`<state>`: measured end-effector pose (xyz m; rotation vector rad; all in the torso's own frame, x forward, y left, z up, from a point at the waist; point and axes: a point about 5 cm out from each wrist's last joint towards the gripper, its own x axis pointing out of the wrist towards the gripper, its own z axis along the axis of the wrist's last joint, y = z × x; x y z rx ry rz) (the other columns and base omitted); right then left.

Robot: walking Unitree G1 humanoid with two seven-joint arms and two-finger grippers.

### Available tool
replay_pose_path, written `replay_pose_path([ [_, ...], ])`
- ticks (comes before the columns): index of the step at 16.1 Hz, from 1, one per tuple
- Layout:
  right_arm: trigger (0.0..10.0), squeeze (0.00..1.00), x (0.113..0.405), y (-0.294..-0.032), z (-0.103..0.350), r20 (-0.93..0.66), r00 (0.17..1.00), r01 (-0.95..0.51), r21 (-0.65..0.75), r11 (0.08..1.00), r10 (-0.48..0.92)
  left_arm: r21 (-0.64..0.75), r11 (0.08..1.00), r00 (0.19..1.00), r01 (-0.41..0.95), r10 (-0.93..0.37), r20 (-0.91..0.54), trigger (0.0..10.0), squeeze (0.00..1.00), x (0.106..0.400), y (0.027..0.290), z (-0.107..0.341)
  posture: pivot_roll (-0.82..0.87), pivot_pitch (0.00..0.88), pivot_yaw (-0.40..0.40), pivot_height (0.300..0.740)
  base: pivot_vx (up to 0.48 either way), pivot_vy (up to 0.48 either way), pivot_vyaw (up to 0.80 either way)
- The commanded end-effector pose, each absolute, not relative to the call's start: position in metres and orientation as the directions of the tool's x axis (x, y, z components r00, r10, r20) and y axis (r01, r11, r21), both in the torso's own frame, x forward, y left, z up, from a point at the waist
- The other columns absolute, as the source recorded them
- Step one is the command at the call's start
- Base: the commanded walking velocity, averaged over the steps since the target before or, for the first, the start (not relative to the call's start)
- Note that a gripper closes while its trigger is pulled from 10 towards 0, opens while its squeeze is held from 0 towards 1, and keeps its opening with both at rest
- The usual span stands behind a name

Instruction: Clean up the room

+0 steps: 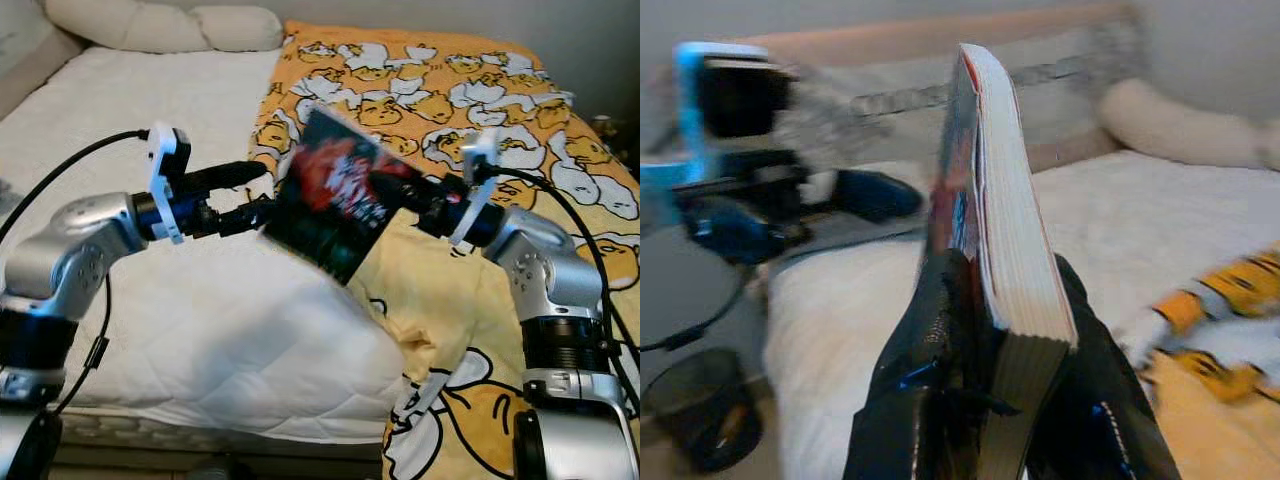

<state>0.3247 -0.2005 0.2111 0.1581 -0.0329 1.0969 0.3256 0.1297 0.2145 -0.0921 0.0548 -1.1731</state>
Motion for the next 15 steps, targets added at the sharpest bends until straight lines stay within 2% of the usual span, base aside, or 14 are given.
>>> replay_pose_path([
  [1, 0.0, 0.00, 0.323, -0.196, 0.228, 0.144, 0.406, -0.914, 0.061, 0.401, 0.902, -0.149, 0.346, 0.354, 0.926, -0.935, 0.026, 10.0, 0.00, 0.326, 0.129, 0.216, 0.04, 0.000, 0.009, 0.740, 0.000, 0.000, 0.00],
  [4, 0.0, 0.00, 0.319, -0.193, 0.234, 0.148, 0.341, -0.940, 0.064, 0.335, 0.928, -0.242, 0.279, 0.301, 0.929, -0.952, 0.059, 10.0, 0.00, 0.327, 0.126, 0.211, 0.04, 0.000, 0.014, 0.740, 0.000, 0.000, 0.00],
  [5, 0.0, 0.00, 0.318, -0.193, 0.234, 0.143, 0.335, -0.942, 0.065, 0.329, 0.931, -0.253, 0.265, 0.289, 0.930, -0.956, 0.059, 4.7, 0.00, 0.327, 0.125, 0.209, 0.03, 0.000, 0.017, 0.740, 0.000, 0.000, 0.00],
  [6, 0.0, 0.00, 0.318, -0.193, 0.232, 0.136, 0.338, -0.941, 0.066, 0.332, 0.931, -0.268, 0.244, 0.270, 0.932, -0.960, 0.067, 0.0, 0.00, 0.327, 0.124, 0.207, 0.03, 0.000, 0.018, 0.740, 0.000, 0.000, 0.00],
  [9, 0.0, 0.00, 0.317, -0.193, 0.235, 0.168, 0.320, -0.947, 0.089, 0.309, 0.932, -0.270, 0.188, 0.206, 0.945, -0.978, 0.042, 0.0, 0.00, 0.320, 0.122, 0.203, 0.04, 0.000, 0.019, 0.740, 0.000, 0.000, 0.00],
  [10, 0.0, 0.00, 0.315, -0.193, 0.236, 0.177, 0.302, -0.952, 0.100, 0.288, 0.937, -0.240, 0.209, 0.216, 0.948, -0.976, 0.002, 0.0, 0.00, 0.321, 0.122, 0.198, 0.04, 0.000, 0.019, 0.740, 0.000, 0.000, 0.00],
  [11, 0.0, 0.00, 0.313, -0.192, 0.236, 0.160, 0.274, -0.960, 0.108, 0.259, 0.948, -0.198, 0.281, 0.283, 0.939, -0.959, -0.017, 0.0, 0.00, 0.329, 0.123, 0.194, 0.04, 0.000, 0.020, 0.740, 0.000, 0.000, 0.00],
  [13, 0.0, 0.00, 0.311, -0.191, 0.233, 0.143, 0.254, -0.964, 0.116, 0.239, 0.957, -0.162, 0.373, 0.378, 0.914, -0.926, 0.001, 10.0, 0.00, 0.340, 0.126, 0.195, 0.04, 0.000, 0.025, 0.740, 0.000, 0.000, 0.00],
  [15, 0.0, 0.00, 0.310, -0.191, 0.234, 0.151, 0.251, -0.965, 0.122, 0.234, 0.956, -0.177, 0.365, 0.376, 0.914, -0.926, 0.031, 10.0, 0.00, 0.342, 0.127, 0.198, 0.04, 0.000, 0.031, 0.740, 0.000, 0.000, 0.00],
])
